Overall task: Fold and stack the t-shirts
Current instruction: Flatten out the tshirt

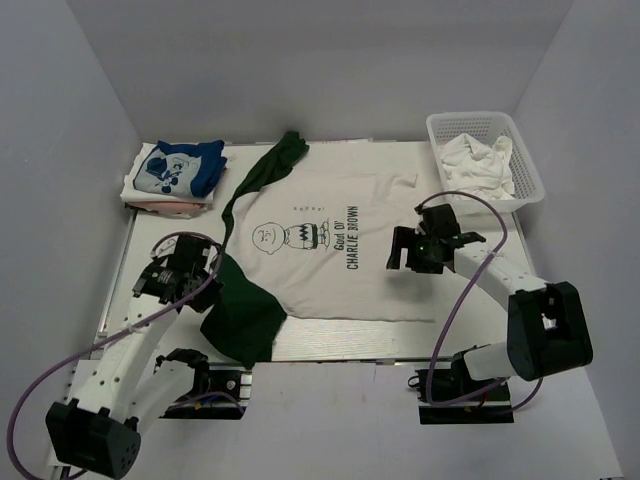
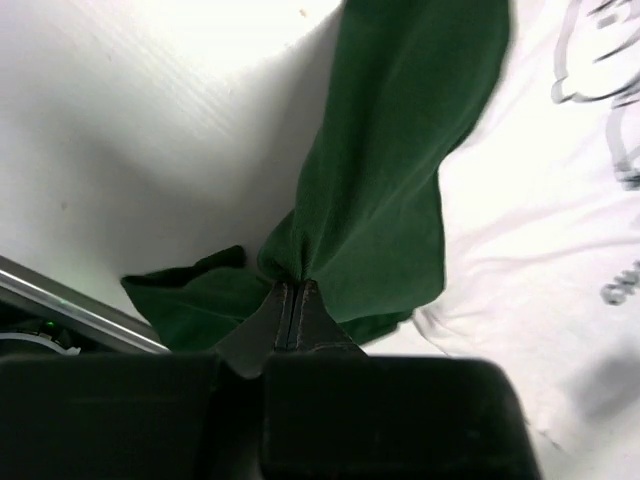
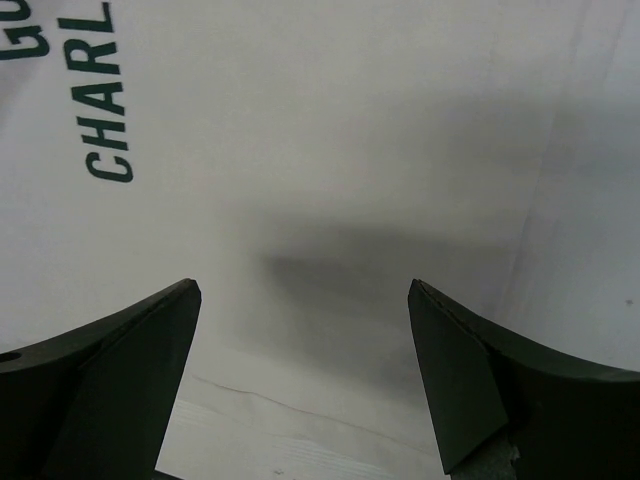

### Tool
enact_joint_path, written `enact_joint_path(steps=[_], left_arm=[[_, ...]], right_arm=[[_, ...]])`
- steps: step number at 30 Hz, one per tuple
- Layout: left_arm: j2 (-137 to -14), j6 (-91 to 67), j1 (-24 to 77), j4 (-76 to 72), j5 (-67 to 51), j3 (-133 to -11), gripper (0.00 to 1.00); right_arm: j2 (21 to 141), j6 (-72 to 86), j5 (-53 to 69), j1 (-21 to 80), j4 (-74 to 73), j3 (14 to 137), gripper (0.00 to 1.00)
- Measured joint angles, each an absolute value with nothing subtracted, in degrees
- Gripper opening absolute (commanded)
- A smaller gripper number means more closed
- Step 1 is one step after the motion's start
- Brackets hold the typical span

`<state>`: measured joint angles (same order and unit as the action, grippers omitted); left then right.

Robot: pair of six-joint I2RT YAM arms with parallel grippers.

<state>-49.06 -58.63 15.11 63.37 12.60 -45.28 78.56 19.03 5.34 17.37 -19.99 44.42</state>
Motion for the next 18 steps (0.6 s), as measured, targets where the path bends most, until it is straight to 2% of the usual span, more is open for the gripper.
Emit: enact_joint_path(steps=[3, 7, 12, 16, 18], left_arm=[[-53.56, -58.57, 15.11, 61.78, 10.94, -42.5, 0.0], [-56.01, -58.5, 15.11, 59.33, 9.15, -37.76, 0.0], [-54.89, -57.65, 15.11, 55.24, 5.85, -34.2, 0.0], [-54.89, -56.36, 15.11, 53.17, 4.4, -34.63, 0.0], [-54.83, -55.7, 15.11, 52.38, 3.84, -35.05, 0.0]], right_arm=[[80.97, 18.79, 6.2, 19.57, -20.58, 46.92, 0.9], [86.21, 17.54, 6.81, 27.77, -22.35, 58.87, 0.9], [106.65, 15.92, 6.94, 38.46, -25.87, 92.55, 0.9], [126.52, 14.48, 8.19, 43.42, -34.3, 124.79, 0.9], [135.22, 14.06, 8.86, 44.8, -34.15, 137.01, 0.9]])
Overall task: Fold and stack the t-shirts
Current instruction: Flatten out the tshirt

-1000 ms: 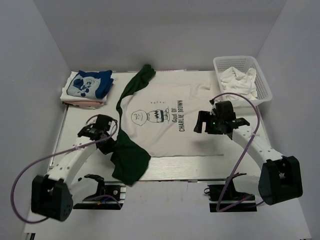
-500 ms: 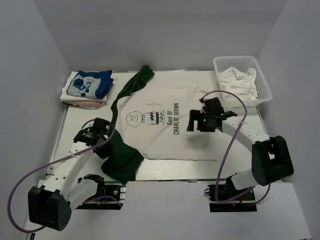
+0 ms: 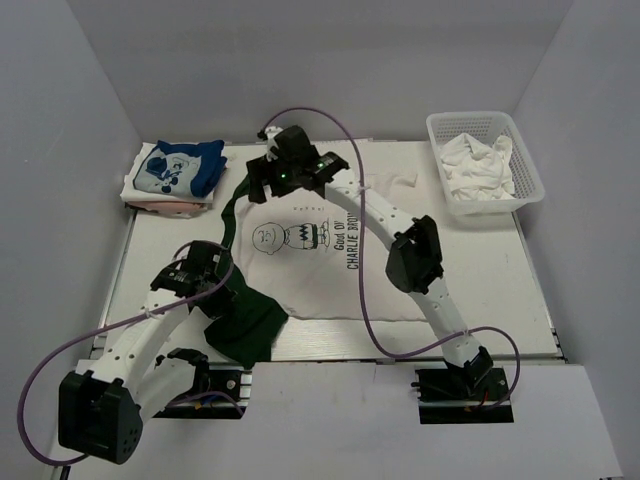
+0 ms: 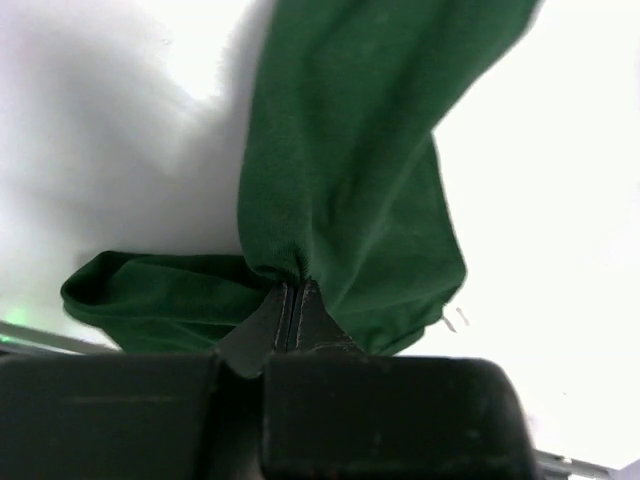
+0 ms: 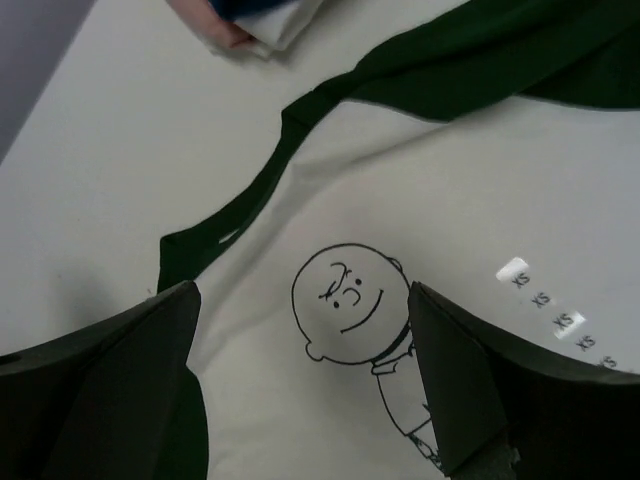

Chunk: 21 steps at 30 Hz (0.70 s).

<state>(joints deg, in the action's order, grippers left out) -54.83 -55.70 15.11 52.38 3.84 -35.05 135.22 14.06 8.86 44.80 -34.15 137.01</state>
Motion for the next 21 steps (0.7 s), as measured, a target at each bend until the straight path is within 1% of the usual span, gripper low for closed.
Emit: enact_joint_path(steps=[1, 6, 12, 15, 18, 20, 21], left_arm=[[-54.72, -55.27, 15.11, 51.94, 3.57, -35.2, 0.0], [-53.58, -53.1, 15.11, 50.19, 1.37, -35.38, 0.0], [-49.12, -51.88, 15.11, 50.85, 0.27, -35.42, 0.0], [-45.52, -51.46, 15.11, 51.7, -0.05, -35.4, 0.0], [-43.31, -50.85, 15.11, 51.7, -1.19, -35.05, 0.0], [-42.98, -50.39, 15.11, 51.35, -2.11, -34.39, 0.0], [-43.11, -50.09, 15.11, 51.33, -2.55, -34.13, 0.0]], right_arm=[[137.1, 14.11, 9.52, 45.21, -33.17, 138.19, 0.9], [138.98, 18.37, 12.25, 45.58, -28.47, 132.92, 0.9], [139.63, 34.22, 12.4, 46.19, -16.32, 131.11, 0.9], [145.64, 40.07, 13.85, 47.05, -13.3, 137.14, 0.9], [149.38, 43.62, 14.11, 48.42, -10.5, 135.76, 0.9], [151.41, 44.84, 13.87, 49.56, -10.63, 134.23, 0.88], [152.51, 45.01, 13.5, 50.11, -10.96, 134.17, 0.84]])
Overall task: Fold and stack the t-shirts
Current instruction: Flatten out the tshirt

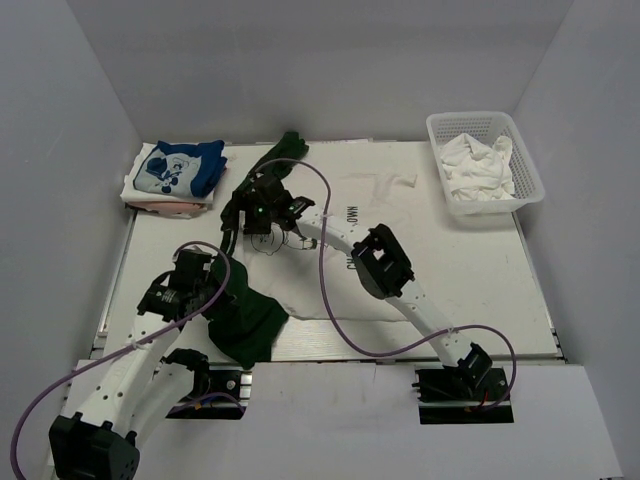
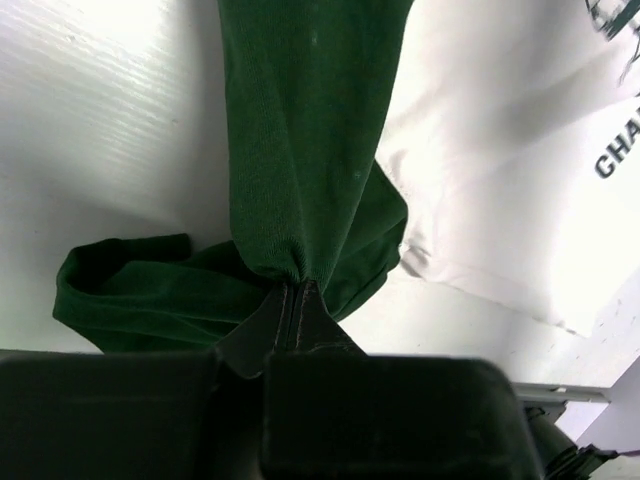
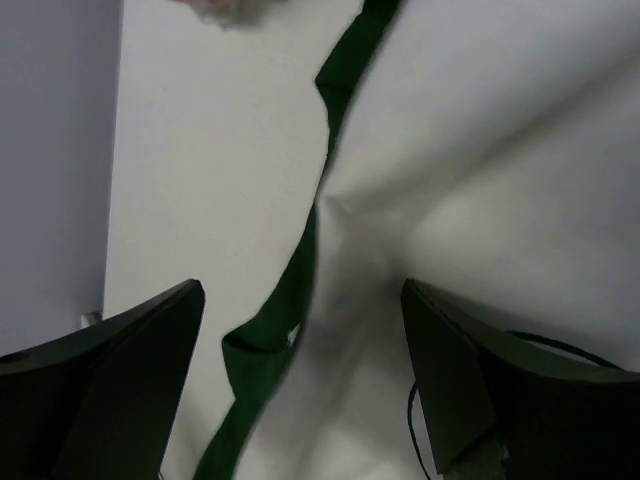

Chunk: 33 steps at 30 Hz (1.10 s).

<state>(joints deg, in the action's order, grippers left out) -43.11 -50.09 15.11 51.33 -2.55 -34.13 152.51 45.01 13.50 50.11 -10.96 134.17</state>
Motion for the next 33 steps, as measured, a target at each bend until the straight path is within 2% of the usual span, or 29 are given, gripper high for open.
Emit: enact_joint_path(steps=[2, 3, 5, 6, 7, 16, 26, 30, 33], left_arm=[[-43.79, -49.6, 15.11, 51.2, -3.11, -33.89, 0.0], [-44.05, -49.43, 15.11, 50.94, -3.31, -33.78, 0.0], [-44.21, -49.1, 15.11, 50.48, -3.84, -33.39, 0.0], [-44.21, -49.04, 15.11, 50.48, -3.97, -33.23, 0.0], [-44.21, -48.93, 15.11, 50.48, -4.1, -33.15, 0.0], [-44.31, -48.53, 15.11, 50.48, -4.56, -33.19, 0.0], [-50.78, -45.84, 15.9, 45.76, -12.53, -36.56, 0.0], [-52.6, -45.32, 18.15, 40.95, -16.97, -38.3, 0.0], [-56.18, -45.43, 23.44, 36.86, -19.49, -38.44, 0.0]], right_arm=[[153.47, 45.3, 12.69, 51.0, -9.93, 134.37, 0.72], [153.47, 45.08, 12.4, 51.4, -10.09, 134.39, 0.5], [153.47, 44.36, 11.6, 52.1, -10.46, 134.45, 0.3], [153.49, 44.29, 11.03, 52.34, -10.76, 134.45, 0.06], [153.49, 44.16, 10.59, 52.56, -11.0, 134.45, 0.0], [149.38, 41.95, 10.81, 51.96, -8.8, 127.79, 0.0], [123.66, 34.81, 24.53, 43.05, 1.06, 103.55, 0.0], [114.43, 30.61, 25.65, 38.44, 2.46, 92.77, 0.0], [108.49, 29.23, 24.82, 35.86, 2.68, 82.15, 0.0]])
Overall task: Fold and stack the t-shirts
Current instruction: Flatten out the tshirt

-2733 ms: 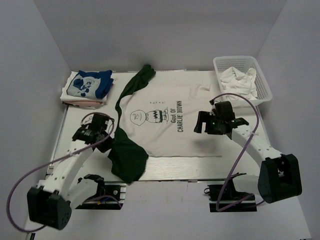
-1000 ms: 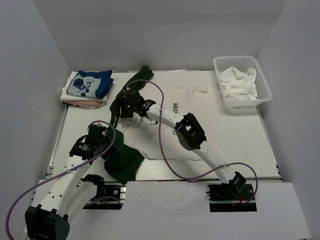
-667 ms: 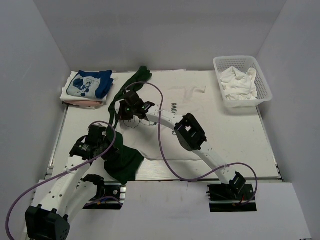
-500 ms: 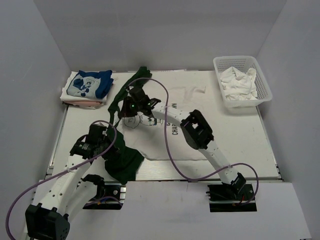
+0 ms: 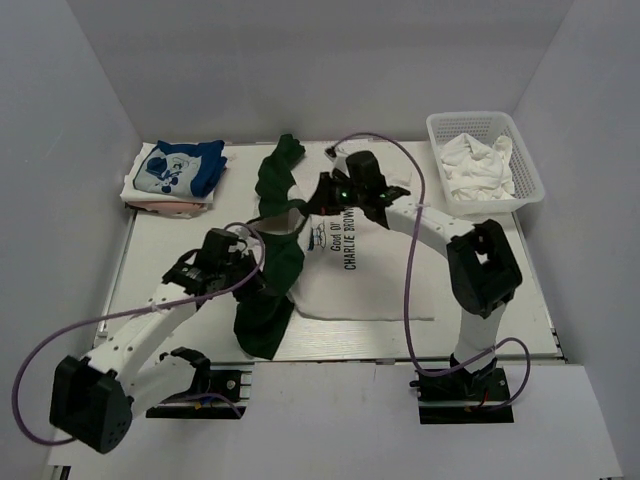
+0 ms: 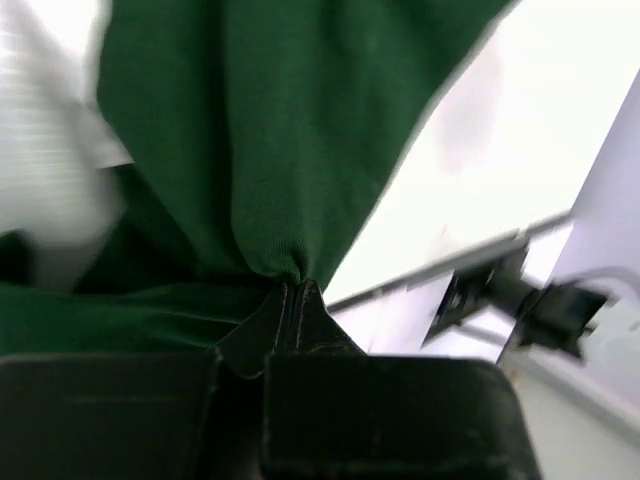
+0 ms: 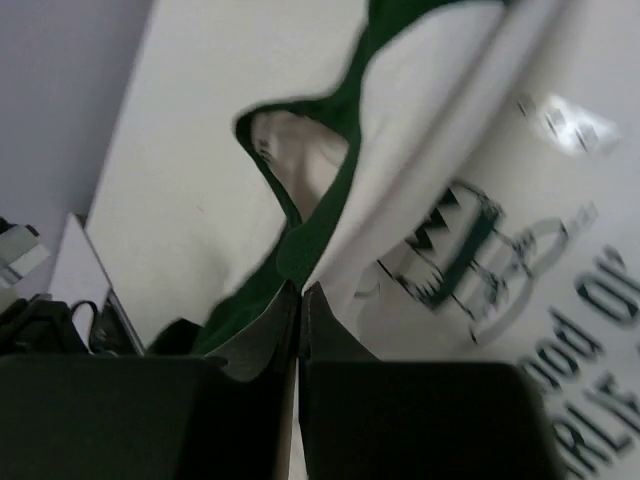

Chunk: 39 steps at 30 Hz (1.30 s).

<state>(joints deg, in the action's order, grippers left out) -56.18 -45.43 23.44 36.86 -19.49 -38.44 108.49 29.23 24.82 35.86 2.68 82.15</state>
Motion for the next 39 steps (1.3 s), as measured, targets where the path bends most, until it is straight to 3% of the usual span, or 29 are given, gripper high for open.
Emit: enact_joint_path(steps=[6, 7, 8, 10, 11, 12, 13, 14, 18, 25, 33, 37, 38, 39], left_arm=[[-77.14, -44.05, 36.69, 32.58, -21.85, -44.45, 0.0], [-80.58, -43.35, 38.35, 33.43, -21.67, -46.81, 0.03], [-83.88, -42.5, 39.86, 33.93, -21.06, -49.43, 0.26], [-87.46, -40.82, 41.58, 35.24, -19.57, -53.34, 0.55], [-87.81, -40.53, 42.02, 36.1, -18.37, -54.68, 0.8], [-87.55, -40.18, 42.19, 37.28, -16.99, -55.88, 0.85], [-87.11, -39.99, 42.22, 38.41, -15.81, -56.93, 0.9], [-86.46, -39.94, 42.22, 39.72, -13.69, -58.28, 0.91], [-84.12, -40.18, 41.58, 43.53, -5.08, -62.67, 0.99], [-88.38, -41.28, 36.71, 49.25, 11.51, -72.6, 0.99], [-105.71, -37.82, 30.81, 49.43, 16.47, -81.17, 0.97], [-109.27, -35.9, 29.65, 49.47, 16.53, -81.28, 0.83], [-109.6, -35.55, 29.26, 49.47, 16.62, -81.28, 0.68], [-109.84, -35.44, 28.95, 49.47, 16.78, -81.38, 0.61]], right_arm=[[104.4, 29.34, 22.06, 31.99, 1.58, 66.43, 0.0], [104.51, 29.36, 21.52, 31.4, 0.62, 65.25, 0.07], [104.68, 29.34, 21.23, 30.85, -0.56, 64.77, 0.19], [105.19, 28.93, 21.08, 30.06, -2.22, 65.08, 0.44], [105.54, 28.21, 21.04, 29.8, -3.49, 65.93, 0.58], [105.86, 27.53, 21.02, 29.71, -4.49, 66.74, 0.67], [105.93, 26.76, 20.88, 29.69, -5.23, 67.37, 0.84], [105.89, 26.11, 20.75, 29.74, -5.93, 67.85, 0.9], [104.05, 24.36, 19.25, 29.76, -7.22, 67.85, 0.9], [94.41, 24.88, 10.66, 28.01, -10.2, 62.17, 0.9], [89.62, 25.74, 0.05, 22.57, -14.06, 50.0, 0.9], [89.38, 25.93, -1.37, 20.12, -14.59, 47.9, 0.9], [89.43, 25.98, -1.3, 19.66, -14.48, 47.77, 0.9], [89.43, 26.02, -1.34, 19.2, -14.37, 47.75, 0.9]])
